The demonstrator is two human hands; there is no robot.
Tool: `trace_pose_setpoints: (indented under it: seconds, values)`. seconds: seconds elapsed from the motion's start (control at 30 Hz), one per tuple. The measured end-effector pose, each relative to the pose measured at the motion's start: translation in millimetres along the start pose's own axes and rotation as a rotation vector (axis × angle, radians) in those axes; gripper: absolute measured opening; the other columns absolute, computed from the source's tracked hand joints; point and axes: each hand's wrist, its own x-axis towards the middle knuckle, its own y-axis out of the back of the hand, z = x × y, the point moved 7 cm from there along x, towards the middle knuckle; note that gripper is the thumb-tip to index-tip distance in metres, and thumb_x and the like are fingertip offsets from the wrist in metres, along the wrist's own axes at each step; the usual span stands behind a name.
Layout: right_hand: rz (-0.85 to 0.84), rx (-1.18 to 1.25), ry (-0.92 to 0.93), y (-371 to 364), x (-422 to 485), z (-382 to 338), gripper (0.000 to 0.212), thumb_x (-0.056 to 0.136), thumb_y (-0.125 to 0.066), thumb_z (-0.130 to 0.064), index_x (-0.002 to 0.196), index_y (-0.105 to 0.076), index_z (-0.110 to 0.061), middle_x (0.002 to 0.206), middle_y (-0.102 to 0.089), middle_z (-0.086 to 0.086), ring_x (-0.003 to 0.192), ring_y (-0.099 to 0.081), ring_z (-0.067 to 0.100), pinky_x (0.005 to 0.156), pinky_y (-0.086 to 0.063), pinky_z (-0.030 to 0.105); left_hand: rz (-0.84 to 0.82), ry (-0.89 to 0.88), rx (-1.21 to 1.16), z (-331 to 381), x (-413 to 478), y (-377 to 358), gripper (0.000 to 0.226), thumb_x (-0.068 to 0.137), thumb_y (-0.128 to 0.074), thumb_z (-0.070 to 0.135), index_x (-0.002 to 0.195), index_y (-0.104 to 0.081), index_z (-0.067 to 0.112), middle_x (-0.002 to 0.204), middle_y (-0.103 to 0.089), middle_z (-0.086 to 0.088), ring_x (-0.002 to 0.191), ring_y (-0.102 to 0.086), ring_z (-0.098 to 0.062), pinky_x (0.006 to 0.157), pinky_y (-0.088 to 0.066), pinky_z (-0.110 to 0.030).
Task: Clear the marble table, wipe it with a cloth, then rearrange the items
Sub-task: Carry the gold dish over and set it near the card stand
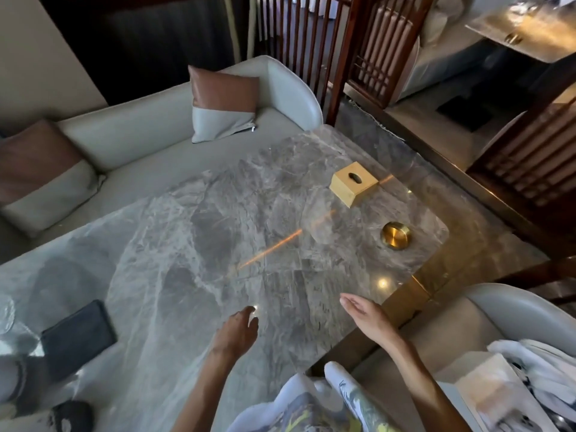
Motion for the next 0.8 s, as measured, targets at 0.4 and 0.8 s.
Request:
trace_pose_setpoints:
  seconds: [0.4, 0.8]
  values:
    - [0.230, 0.088, -0.088, 166, 72, 50, 0.046, 0.097, -0.055, -0.039, 0.134, -0.057, -0.011, 0.135, -0.060, -0.001, 0.128, -0.053, 0.013, 0.114, -0.036, 0.035, -0.020, -0.138, 0.015, 129, 108, 4, 0.038, 0.097, -0.041, 0.033, 0.133, -0.051, 0.021, 0.129, -0.062, -0.011, 0.120, -0.058, -0.031, 0.096, -0.046, -0.040]
    - [0.246, 0.034, -0.279, 271, 250, 129, 0.037, 0.095, -0.059, -0.023, 0.127, -0.058, -0.004, 0.118, -0.066, 0.018, 0.112, -0.061, 0.033, 0.094, -0.044, 0.038, -0.121, 0.086, -0.285, 315, 236, -76, 0.028, 0.094, -0.046, 0.013, 0.111, -0.067, 0.006, 0.116, -0.068, -0.021, 0.109, -0.063, -0.037, 0.091, -0.050, -0.036]
